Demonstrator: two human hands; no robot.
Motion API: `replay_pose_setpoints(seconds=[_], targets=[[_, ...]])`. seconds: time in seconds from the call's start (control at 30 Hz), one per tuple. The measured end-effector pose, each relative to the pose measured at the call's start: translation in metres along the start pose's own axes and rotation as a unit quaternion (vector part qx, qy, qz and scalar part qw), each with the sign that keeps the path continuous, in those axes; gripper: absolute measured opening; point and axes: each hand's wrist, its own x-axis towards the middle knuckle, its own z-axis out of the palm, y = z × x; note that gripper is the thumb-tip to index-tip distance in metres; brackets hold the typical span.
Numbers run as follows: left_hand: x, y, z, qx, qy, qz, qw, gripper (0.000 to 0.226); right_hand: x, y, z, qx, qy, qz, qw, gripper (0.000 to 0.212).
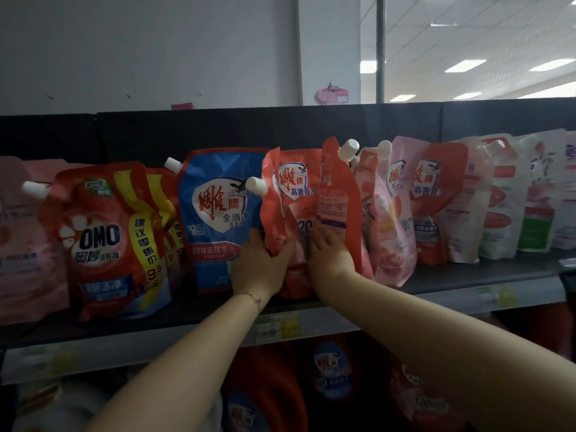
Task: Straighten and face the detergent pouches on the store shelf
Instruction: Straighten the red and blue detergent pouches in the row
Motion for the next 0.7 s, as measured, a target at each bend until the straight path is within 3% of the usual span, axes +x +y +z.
replay_pose_setpoints(seconds=[0.3, 0.47, 0.7], targets=[[-0.001, 0.009, 0.002, 0.037, 0.026, -0.005, 0.999, 0.048, 0.01, 0.031, 0.018, -0.021, -0.07, 0.025, 0.997, 0.057], [-0.002, 0.012, 0.007, 0.017, 0.037, -0.022, 0.999, 0.049, 0.008, 0.057, 0.044, 0.028, -0.031, 0.017, 0.999, 0.048], [-0.002, 0.015, 0.006, 0.012, 0.015, -0.027, 0.999, 0.043, -0.011, 0.1, 0.082, 0.051, -0.038, 0.072, 0.995, 0.055]])
